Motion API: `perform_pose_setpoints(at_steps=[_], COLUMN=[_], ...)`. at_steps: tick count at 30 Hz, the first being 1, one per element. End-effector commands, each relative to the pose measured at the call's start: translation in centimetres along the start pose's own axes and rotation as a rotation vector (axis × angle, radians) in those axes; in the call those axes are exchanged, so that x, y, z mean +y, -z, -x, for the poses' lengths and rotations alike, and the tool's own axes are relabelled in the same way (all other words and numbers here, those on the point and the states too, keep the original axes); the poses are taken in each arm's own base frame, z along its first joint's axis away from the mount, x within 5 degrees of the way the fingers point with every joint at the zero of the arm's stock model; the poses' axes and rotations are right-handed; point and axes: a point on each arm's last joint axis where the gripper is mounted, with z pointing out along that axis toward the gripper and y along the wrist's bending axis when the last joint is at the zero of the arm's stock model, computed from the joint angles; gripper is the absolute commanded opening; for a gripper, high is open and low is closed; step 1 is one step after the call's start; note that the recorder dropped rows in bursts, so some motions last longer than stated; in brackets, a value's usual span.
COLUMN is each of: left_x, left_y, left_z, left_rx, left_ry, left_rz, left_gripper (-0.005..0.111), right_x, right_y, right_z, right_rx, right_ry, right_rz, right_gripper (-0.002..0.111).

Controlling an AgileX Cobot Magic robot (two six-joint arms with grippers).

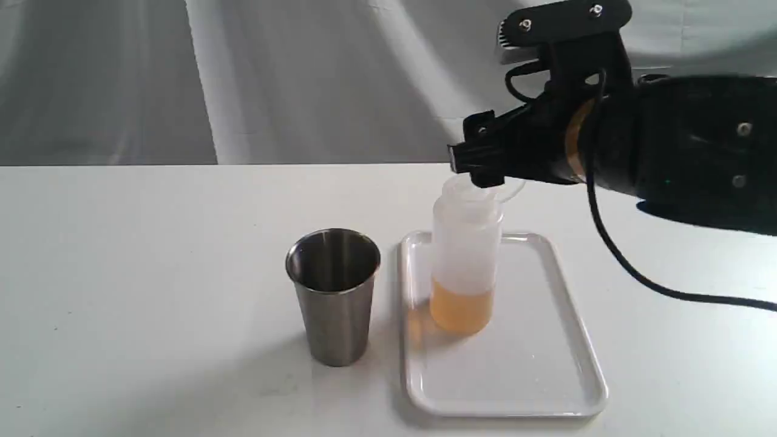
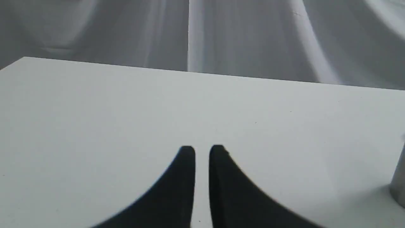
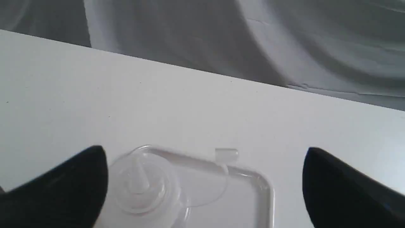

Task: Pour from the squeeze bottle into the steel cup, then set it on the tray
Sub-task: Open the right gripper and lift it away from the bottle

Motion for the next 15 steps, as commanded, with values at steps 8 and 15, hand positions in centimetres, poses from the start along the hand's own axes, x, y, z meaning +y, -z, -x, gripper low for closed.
perform_pose_setpoints(at_steps=[8, 15], left_x=[0.0, 0.0], left_y=[-0.1, -0.1], left_z=[-0.2, -0.2], left_rx=[0.009, 0.009], left_ry=[0.005, 0.005], left_rz=[-0.005, -0.005], left_gripper=[0.008, 0.008], right_x=[-2.4, -5.0], right_y=[6.1, 11.6], right_z=[1.4, -1.5], right_rx=[-0.01, -0.043], right_ry=[-0.002, -0.032], right_rz=[0.018, 0.024], right_gripper=[0.082, 0.082])
